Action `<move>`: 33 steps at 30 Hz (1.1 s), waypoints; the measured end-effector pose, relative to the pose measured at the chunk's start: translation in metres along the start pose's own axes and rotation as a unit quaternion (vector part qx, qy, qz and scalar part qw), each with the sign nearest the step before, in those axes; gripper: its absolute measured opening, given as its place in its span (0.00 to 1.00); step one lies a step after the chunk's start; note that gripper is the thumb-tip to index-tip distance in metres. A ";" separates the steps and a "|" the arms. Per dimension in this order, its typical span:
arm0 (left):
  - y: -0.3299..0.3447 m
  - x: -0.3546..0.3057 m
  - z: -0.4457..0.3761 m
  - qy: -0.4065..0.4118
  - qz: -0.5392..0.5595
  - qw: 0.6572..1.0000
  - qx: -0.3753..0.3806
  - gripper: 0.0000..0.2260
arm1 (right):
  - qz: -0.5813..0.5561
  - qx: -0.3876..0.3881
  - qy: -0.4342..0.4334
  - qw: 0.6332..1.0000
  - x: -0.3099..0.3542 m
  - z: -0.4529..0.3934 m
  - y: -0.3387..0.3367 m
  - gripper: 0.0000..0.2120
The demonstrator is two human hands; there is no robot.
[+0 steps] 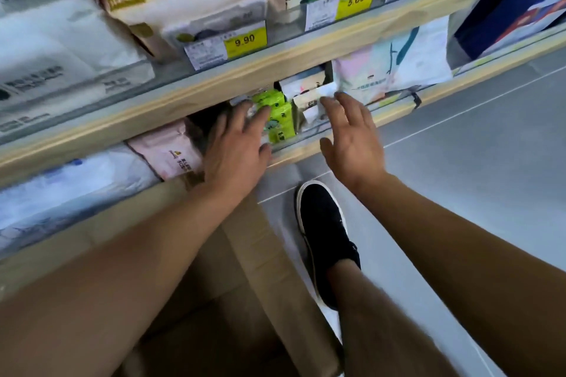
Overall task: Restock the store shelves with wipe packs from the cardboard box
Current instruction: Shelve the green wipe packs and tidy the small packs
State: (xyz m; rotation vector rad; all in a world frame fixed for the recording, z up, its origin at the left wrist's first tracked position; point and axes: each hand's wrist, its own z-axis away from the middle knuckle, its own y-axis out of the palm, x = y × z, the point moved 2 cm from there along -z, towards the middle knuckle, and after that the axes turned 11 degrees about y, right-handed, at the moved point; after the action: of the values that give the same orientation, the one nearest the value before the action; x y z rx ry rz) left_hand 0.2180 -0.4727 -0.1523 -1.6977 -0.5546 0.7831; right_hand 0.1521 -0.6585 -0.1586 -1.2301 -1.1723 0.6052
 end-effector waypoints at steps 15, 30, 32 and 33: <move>0.017 0.019 -0.037 0.005 -0.017 0.996 -0.089 0.19 | -0.110 -0.062 -0.006 0.992 0.010 -0.047 0.039 0.26; 0.033 0.024 -0.011 0.072 -0.118 0.988 0.064 0.32 | 0.024 0.097 0.036 0.994 0.015 -0.023 0.045 0.46; 0.032 0.024 -0.013 0.073 -0.092 0.991 0.070 0.31 | 0.021 0.105 0.038 0.994 0.017 -0.023 0.043 0.46; 0.031 0.023 -0.014 0.078 -0.075 0.992 0.069 0.30 | 0.016 0.106 0.034 0.994 0.018 -0.023 0.042 0.46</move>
State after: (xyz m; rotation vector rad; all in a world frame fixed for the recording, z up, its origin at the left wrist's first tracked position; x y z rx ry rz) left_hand 0.2429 -0.4737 -0.1850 -1.5536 -0.5019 0.5622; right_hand 0.1881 -0.6399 -0.1894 -1.0827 -1.0053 0.6878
